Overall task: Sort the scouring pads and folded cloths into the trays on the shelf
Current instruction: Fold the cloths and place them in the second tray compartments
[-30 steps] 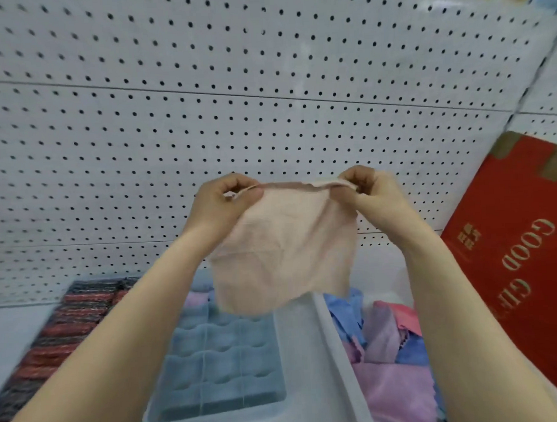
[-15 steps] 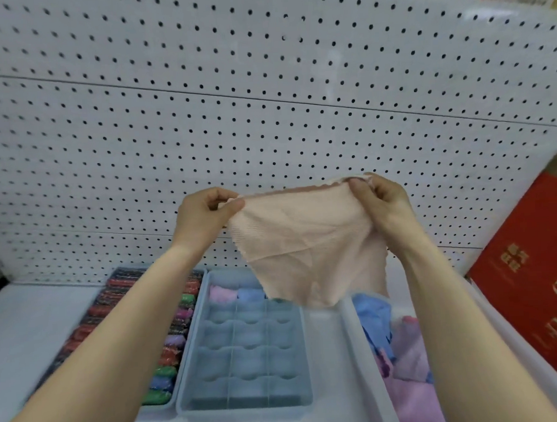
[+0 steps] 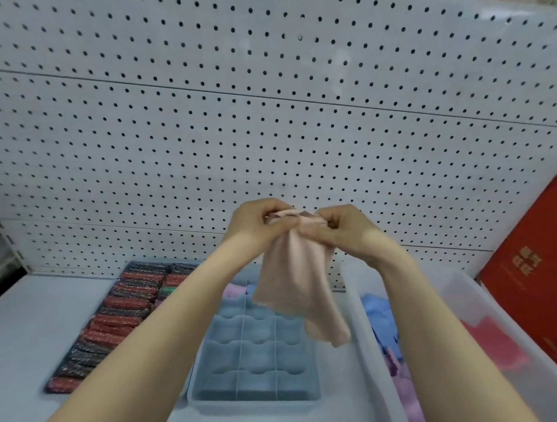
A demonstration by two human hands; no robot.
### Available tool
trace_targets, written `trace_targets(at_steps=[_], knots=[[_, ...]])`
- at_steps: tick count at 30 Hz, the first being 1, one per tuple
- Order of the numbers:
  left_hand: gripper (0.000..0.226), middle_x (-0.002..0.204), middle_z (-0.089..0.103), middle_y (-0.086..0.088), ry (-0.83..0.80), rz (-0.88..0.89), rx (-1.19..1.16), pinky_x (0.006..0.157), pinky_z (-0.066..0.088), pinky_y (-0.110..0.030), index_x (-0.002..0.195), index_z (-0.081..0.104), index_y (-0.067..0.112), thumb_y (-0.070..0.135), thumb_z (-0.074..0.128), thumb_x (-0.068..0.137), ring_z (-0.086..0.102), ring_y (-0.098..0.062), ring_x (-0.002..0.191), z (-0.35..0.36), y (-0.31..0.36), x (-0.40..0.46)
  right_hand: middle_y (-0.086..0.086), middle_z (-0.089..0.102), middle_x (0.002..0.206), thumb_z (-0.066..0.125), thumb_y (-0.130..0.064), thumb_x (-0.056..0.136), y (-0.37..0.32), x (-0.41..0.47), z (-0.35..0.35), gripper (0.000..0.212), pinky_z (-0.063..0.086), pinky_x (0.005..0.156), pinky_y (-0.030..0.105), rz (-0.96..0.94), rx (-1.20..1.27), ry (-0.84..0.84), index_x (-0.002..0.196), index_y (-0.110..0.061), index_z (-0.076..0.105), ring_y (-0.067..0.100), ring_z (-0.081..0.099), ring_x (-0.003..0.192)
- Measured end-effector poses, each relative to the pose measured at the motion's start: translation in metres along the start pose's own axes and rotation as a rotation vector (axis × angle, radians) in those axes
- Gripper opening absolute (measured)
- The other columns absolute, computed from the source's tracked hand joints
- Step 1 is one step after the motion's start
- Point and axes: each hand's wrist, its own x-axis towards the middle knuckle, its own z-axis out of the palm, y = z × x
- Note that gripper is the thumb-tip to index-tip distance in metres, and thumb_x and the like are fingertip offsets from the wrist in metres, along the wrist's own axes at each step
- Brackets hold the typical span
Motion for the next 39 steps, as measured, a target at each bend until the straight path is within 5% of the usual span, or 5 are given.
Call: trace_targets(at_steps=[4, 17, 25, 32, 39], knots=[[0.009, 0.076, 0.062, 0.003, 0.202, -0.086, -0.168, 0.067, 0.047, -0.029, 0.082, 0.072, 0.024, 0.019, 0.068, 0.089, 0.054, -0.012, 0.070, -0.023, -0.015, 0.001, 0.004, 0.057, 0.066, 0.079, -0.014, 0.080, 0.028, -0.012, -0.010, 0.018, 0.045, 0.068, 0.025, 0.145, -0.060, -0.124, 0.080, -0.001, 0.067, 0.016, 0.053, 0.065], [0.023, 0.093, 0.067, 0.000, 0.394, -0.143, 0.026, 0.071, 0.047, -0.034, 0.102, 0.062, 0.017, 0.037, 0.052, 0.097, 0.061, -0.019, 0.083, -0.054, -0.050, -0.011, -0.014, 0.060, 0.070, 0.068, -0.021, 0.091, 0.014, -0.010, -0.011, 0.008, 0.043, 0.065, 0.025, 0.039, 0.187, 0.434, 0.085, -0.018, 0.071, 0.006, 0.051, 0.068], [0.022, 0.094, 0.064, -0.005, 0.281, -0.156, 0.280, 0.064, 0.042, -0.026, 0.096, 0.068, 0.020, 0.021, 0.047, 0.101, 0.053, -0.014, 0.072, -0.065, -0.059, -0.009, 0.000, 0.069, 0.098, 0.052, 0.011, 0.093, -0.012, -0.028, -0.005, 0.026, 0.044, 0.086, 0.021, -0.138, 0.051, -0.554, 0.102, -0.002, 0.072, 0.013, 0.060, 0.095], [0.020, 0.082, 0.071, 0.008, -0.057, -0.159, -0.092, 0.060, 0.048, -0.013, 0.090, 0.073, 0.021, 0.014, 0.055, 0.098, 0.063, -0.002, 0.070, -0.037, -0.015, -0.013, -0.001, 0.066, 0.084, 0.079, 0.004, 0.075, -0.027, -0.006, 0.034, 0.027, 0.053, 0.074, 0.022, -0.132, 0.221, -0.022, 0.097, -0.008, 0.068, 0.010, 0.066, 0.070], [0.012, 0.080, 0.075, 0.001, -0.009, -0.164, -0.216, 0.064, 0.051, -0.021, 0.085, 0.074, 0.020, 0.009, 0.070, 0.087, 0.067, -0.008, 0.069, -0.027, -0.003, -0.012, 0.006, 0.057, 0.094, 0.082, 0.000, 0.073, -0.029, 0.003, 0.049, 0.032, 0.053, 0.067, 0.028, -0.252, 0.175, 0.188, 0.092, -0.017, 0.063, 0.016, 0.059, 0.068]])
